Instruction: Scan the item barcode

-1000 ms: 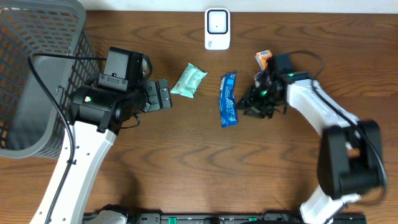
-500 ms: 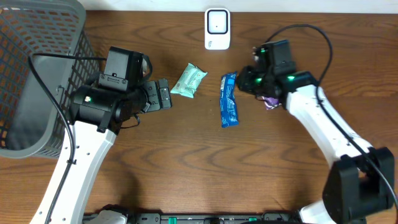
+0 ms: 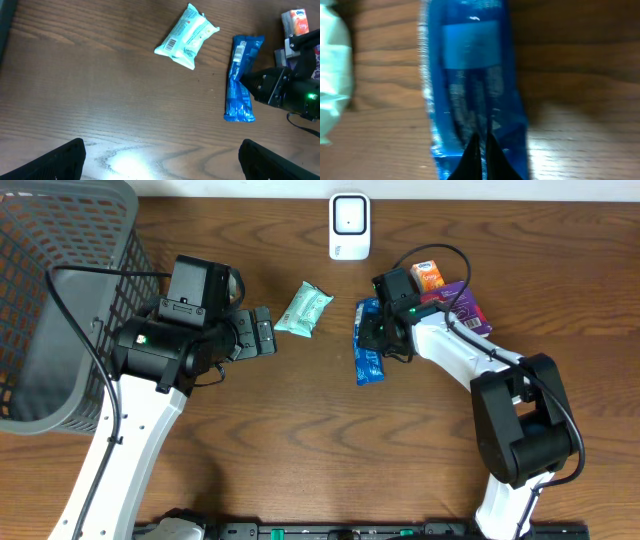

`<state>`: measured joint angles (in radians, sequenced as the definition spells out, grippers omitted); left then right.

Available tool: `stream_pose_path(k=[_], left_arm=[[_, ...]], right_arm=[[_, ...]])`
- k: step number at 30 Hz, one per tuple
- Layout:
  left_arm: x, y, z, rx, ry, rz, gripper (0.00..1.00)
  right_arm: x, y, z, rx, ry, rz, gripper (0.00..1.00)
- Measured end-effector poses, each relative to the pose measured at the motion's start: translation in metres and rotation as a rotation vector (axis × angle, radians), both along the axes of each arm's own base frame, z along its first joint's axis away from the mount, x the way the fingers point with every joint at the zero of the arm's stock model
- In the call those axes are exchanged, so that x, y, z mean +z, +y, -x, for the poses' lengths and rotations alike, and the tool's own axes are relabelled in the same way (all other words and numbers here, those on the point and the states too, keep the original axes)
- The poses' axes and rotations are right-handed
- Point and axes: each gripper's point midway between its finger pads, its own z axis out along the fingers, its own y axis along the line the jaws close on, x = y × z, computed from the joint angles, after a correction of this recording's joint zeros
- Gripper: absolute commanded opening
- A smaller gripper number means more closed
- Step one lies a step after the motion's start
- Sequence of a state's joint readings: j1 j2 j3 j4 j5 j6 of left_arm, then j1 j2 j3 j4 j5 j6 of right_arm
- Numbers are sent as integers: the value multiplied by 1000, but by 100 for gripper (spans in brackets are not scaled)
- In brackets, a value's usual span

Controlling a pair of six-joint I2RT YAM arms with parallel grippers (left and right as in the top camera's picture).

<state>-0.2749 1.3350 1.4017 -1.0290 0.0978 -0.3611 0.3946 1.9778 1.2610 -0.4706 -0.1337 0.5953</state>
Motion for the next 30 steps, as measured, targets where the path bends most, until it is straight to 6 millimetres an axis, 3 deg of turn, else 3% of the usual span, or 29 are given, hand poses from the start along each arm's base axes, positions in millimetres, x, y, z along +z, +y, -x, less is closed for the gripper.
stream_pose_path(k=[6,10,16,23,30], left_arm=[[0,0,0,0,0,0,98],[0,0,0,0,0,0,98],[0,0,0,0,0,0,98],[0,0,0,0,0,0,98],[0,0,0,0,0,0,98]], right_arm=[[-5,-31,7,-55,47,111,9],[16,-41,3,-78,22,133,19],[63,-16,-5,-13,-61,-7,24],[63,20,18,118,-17,-66,24],[53,33,28,146,-3,-27,23]])
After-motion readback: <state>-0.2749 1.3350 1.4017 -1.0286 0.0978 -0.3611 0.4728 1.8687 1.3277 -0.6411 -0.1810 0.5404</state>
